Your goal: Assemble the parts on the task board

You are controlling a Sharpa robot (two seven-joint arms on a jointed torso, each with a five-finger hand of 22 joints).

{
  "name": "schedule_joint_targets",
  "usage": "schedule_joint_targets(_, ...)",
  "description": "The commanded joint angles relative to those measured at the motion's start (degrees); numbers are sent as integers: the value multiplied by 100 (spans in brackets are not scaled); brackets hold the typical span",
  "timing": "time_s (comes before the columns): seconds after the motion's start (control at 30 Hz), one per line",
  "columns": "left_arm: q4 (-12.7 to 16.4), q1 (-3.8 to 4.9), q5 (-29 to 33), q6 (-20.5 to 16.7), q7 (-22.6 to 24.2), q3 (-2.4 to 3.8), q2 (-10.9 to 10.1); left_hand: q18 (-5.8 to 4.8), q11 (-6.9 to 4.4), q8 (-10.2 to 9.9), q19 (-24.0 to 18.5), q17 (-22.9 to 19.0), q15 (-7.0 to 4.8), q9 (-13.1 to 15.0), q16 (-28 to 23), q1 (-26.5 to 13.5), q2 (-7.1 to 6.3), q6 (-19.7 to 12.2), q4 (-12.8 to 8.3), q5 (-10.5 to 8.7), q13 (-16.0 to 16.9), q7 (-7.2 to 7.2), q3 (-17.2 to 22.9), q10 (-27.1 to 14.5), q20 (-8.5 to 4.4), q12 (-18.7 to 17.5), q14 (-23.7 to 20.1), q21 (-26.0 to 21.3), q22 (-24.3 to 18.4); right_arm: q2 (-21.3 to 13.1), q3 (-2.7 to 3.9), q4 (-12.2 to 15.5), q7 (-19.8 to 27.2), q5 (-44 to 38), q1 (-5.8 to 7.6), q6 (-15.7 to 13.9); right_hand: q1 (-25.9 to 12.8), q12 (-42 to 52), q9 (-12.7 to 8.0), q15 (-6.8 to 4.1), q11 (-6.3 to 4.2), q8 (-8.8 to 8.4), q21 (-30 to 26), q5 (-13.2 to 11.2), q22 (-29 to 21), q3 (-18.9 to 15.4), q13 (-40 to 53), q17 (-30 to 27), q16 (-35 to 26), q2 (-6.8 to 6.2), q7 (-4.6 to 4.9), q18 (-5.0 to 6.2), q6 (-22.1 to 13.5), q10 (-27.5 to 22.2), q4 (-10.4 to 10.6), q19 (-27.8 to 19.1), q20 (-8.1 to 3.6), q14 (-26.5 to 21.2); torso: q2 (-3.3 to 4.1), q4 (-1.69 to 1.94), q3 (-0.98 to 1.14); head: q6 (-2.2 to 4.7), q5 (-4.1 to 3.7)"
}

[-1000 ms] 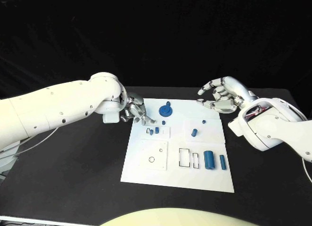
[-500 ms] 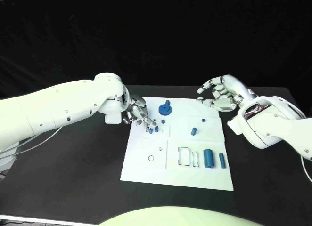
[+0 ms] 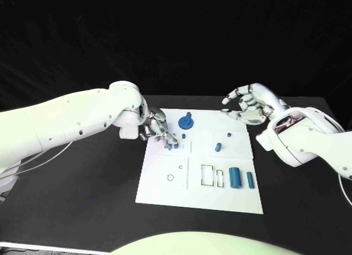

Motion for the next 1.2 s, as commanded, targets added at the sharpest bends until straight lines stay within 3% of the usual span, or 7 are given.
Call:
schedule_joint_targets(0.03,-10,6,22,191,79,-5,32,-92,0,-30,-42,319,23,-6,-3,48,37,-51,2,29,29,1,-32,-37,14,-10,89,-28,8,7,3,2,19,-11,0,66,-15,-9,10,31,49,30,-3,23,1498,-11,1019,1415,-12,9,-7,-33,-37,155,21,591,41,585,6,-4,2,-13,-7)
schedule_joint_targets(0.8,-154,-5,-117,257,59,-36,123,-91,-5,-3,-43,356,24,-4,8,144,85,-13,1,30,80,-7,-24,-30,22,3,100,-21,18,-7,3,29,3,-11,1,77,-28,-2,16,38,54,43,8,1,1501,-26,1024,1419,-9,16,-3,-35,-41,158,50,594,49,586,7,1,10,-65,-63)
schedule_joint_targets(1.2,-215,-33,-138,216,101,-43,194,-94,-9,10,-38,397,21,-18,20,379,174,-15,-10,24,146,-10,44,-32,24,8,112,1,47,-6,3,39,-1,-11,1,82,-28,-2,16,38,54,43,8,1,1501,-26,1024,1419,-9,16,-3,-35,-41,158,50,594,49,586,7,4,1,-79,-67)
